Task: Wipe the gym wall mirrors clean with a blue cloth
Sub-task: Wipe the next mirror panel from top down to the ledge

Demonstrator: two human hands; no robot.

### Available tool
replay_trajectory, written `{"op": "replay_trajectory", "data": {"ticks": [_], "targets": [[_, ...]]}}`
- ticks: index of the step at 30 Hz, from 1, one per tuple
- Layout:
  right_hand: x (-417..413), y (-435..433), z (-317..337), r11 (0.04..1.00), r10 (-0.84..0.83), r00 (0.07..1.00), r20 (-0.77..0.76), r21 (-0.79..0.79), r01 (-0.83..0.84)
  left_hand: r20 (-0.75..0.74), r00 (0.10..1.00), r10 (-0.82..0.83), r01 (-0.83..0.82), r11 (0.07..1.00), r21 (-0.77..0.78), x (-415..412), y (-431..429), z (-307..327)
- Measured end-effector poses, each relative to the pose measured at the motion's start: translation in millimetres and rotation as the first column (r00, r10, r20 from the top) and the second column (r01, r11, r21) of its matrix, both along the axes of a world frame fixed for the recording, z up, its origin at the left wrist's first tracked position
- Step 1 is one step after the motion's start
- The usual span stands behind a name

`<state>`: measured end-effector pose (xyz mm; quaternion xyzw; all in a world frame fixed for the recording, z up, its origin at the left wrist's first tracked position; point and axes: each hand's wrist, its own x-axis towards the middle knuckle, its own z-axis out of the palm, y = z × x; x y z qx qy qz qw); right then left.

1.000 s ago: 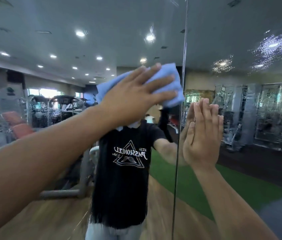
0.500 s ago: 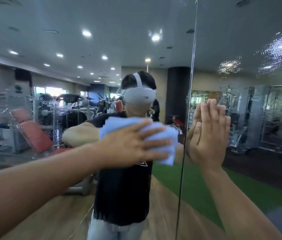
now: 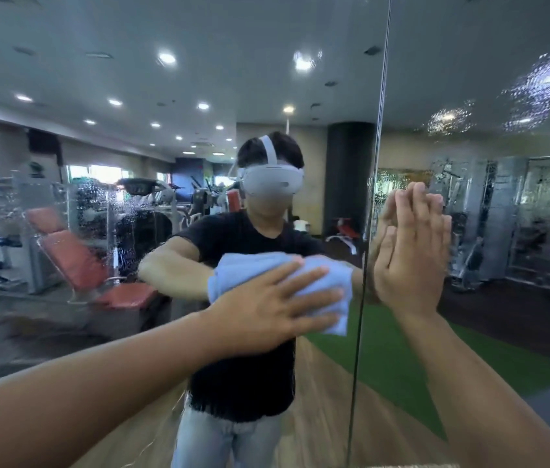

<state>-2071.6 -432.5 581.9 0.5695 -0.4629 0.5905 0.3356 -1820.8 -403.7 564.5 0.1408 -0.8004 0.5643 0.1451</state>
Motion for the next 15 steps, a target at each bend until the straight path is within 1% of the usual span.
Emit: {"op": "replay_trajectory", "data": {"ticks": [1,2,3,4,6,8,10,12,13,15], "targets": [[-0.1,1.6,0.4,1.0,-0.007,1.0,-0.004,0.009,0.007,0.044,0.999,0.016,-0.017,1.0,0.022,9.4,1.6,-6.8],[0.0,3.6,1.2,1.0,-0.01,1.0,-0.006,0.019,0.01,0.055,0.998,0.031,-0.032,0.999,0.026,18.4,2.8,-6.2],[0.2,5.1,2.3,1.0,-0.01,1.0,-0.003,0.03,0.01,0.035,0.998,0.047,-0.048,0.999,0.018,26.4,4.1,0.1],[0.8,6.8,3.5,0.999,-0.008,1.0,0.003,0.039,0.008,-0.014,0.998,0.061,-0.061,0.998,0.002,33.8,4.9,10.4],[4.2,10.5,5.5,0.999,-0.004,1.0,0.012,0.039,0.003,-0.191,0.979,0.073,-0.083,0.996,-0.044,47.4,6.4,39.6],[14.1,13.9,7.6,1.0,0.009,1.0,-0.007,0.016,-0.008,-0.432,0.9,0.064,-0.105,0.992,-0.071,57.3,8.0,69.6],[31.7,16.7,10.9,0.999,0.044,0.998,-0.035,-0.015,-0.045,-0.635,0.772,0.025,-0.095,0.993,-0.076,54.5,11.5,82.4],[54.5,19.4,14.1,0.994,0.097,0.993,-0.062,-0.043,-0.099,-0.747,0.665,0.002,-0.083,0.994,-0.071,40.3,13.3,69.2],[65.6,20.1,14.8,0.991,0.114,0.99,-0.082,-0.054,-0.119,-0.776,0.63,0.007,-0.08,0.995,-0.056,32.8,13.1,54.1],[84.6,20.9,12.5,0.988,0.129,0.983,-0.128,-0.068,-0.138,-0.791,0.61,0.033,-0.073,0.997,-0.015,25.7,13.2,16.1]]}}
